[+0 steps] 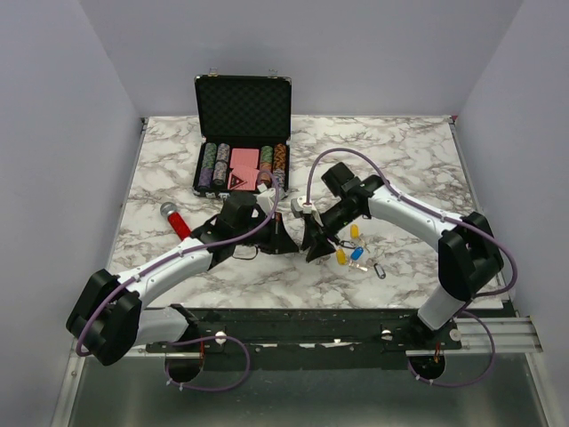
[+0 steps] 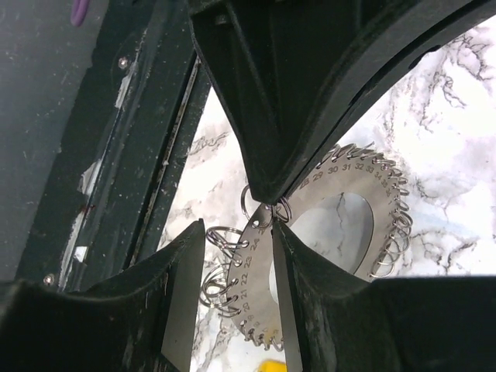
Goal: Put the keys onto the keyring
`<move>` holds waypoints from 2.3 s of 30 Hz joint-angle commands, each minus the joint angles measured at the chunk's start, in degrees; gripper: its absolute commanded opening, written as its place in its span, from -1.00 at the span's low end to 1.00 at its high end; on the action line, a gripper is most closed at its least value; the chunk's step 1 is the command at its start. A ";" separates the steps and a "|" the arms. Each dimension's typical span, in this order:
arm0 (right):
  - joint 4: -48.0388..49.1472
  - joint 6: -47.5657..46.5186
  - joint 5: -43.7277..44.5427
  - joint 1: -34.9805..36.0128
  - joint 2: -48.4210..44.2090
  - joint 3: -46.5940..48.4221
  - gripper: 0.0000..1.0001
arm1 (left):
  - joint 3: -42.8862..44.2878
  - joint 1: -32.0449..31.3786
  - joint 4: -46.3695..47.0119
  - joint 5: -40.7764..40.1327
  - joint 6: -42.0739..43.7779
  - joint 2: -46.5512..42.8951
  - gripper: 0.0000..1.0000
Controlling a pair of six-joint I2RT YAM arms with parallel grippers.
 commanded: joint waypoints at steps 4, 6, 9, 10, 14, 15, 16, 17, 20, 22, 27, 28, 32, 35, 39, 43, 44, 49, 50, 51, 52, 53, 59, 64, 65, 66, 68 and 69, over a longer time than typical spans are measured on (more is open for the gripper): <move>-2.22 -0.57 -6.71 0.36 1.99 1.81 -0.12 | -0.82 0.25 2.19 0.67 -0.25 -0.34 -1.00; -1.96 0.04 -7.23 0.36 2.16 1.81 -0.17 | -0.91 0.25 2.19 0.67 -0.16 -0.34 -1.00; -0.64 1.97 -7.15 0.36 2.60 1.81 -0.22 | -0.99 0.26 2.36 0.75 0.01 -0.35 -1.00; 0.41 3.28 -6.89 0.36 2.78 1.72 -0.24 | -1.08 0.25 2.28 0.76 0.01 -0.34 -1.00; 4.98 9.08 -4.70 0.36 2.78 0.85 -0.29 | -1.52 0.26 2.80 0.76 -0.07 -0.52 -1.00; 6.04 10.05 -4.17 0.36 2.69 0.67 -0.29 | -1.61 0.34 2.98 0.84 -0.16 -0.52 -1.00; 6.48 10.59 -3.90 0.36 2.78 0.58 -0.29 | -1.70 0.25 3.15 0.93 -0.25 -0.52 -1.00; 7.01 11.20 -3.81 0.36 2.78 0.41 -0.29 | -1.87 0.25 3.24 0.93 -0.34 -0.52 -1.00; 7.71 11.65 -4.25 0.36 2.95 0.14 -0.37 | -2.22 0.26 3.68 0.93 -0.51 -0.61 -1.00; 8.07 12.00 -4.60 0.36 3.04 -0.04 -0.45 | -2.31 0.34 3.85 0.93 -0.60 -0.61 -1.00; 8.95 12.70 -4.60 0.36 3.22 -0.56 -0.56 | -2.49 0.34 4.03 0.76 -0.86 -0.78 -1.00; 9.03 12.79 -4.60 0.36 3.30 -0.65 -0.60 | -2.40 0.34 3.95 0.76 -0.87 -0.78 -1.00; 9.21 12.70 -4.78 0.36 3.13 -1.09 -0.79 | -2.58 0.34 4.03 0.58 -1.13 -0.87 -1.00; 8.69 12.26 -4.69 0.36 3.04 -1.00 -0.98 | -2.75 0.34 4.03 0.32 -1.13 -0.96 -1.00; 6.93 10.95 -5.04 0.36 3.30 -0.22 -0.99 | -3.10 0.34 4.47 0.05 -1.57 -1.13 -1.00; 6.66 10.59 -4.69 0.36 3.57 0.14 -0.99 | -3.45 0.43 4.82 -0.30 -2.10 -1.49 -0.95; 6.66 10.59 -4.52 0.36 3.57 0.05 -0.99 | -3.63 0.34 4.82 -0.13 -2.10 -1.57 -0.85; 7.63 11.03 -2.94 0.36 3.57 -0.56 -0.99 | -5.21 0.78 5.44 -0.65 -3.06 -3.06 -0.28; 7.89 11.20 -2.67 0.27 3.57 -0.56 -0.99 | -5.56 0.87 5.70 -0.74 -3.06 -3.50 -0.24; 7.98 11.29 -2.49 0.18 3.48 -0.82 -0.99 | -6.00 0.96 5.70 -0.91 -3.15 -4.20 -0.18; 8.15 11.29 -2.23 0.36 3.48 -0.91 -0.99 | -6.35 1.04 5.96 -1.09 -3.24 -4.56 -0.14; 8.16 11.21 -2.32 0.27 3.57 -1.00 -0.99 | -6.88 1.22 6.05 -1.26 -3.24 -5.26 -0.13; 8.33 10.85 -3.28 0.27 3.31 -1.35 -0.99 | -9.25 2.27 7.10 -2.06 -3.07 -8.16 -0.12; 8.59 11.38 -4.25 0.27 3.22 -1.35 -0.99 | -11.27 2.19 9.82 0.39 2.20 -8.78 -0.13; 8.59 11.38 -4.34 0.27 3.22 -1.35 -0.99 | -12.06 2.19 11.92 0.93 2.99 -8.78 -0.13; 8.51 11.38 -4.69 0.18 3.13 -1.35 -0.99 | -13.29 2.10 14.64 1.45 3.78 -8.96 -0.14; 8.59 11.38 -4.95 0.27 3.04 -1.35 -0.99 | -15.83 1.75 20.79 1.81 5.54 -9.57 -0.14; 8.59 11.38 -4.95 0.27 2.95 -1.35 -0.99 | -16.63 1.57 22.73 1.20 6.16 -9.92 -0.14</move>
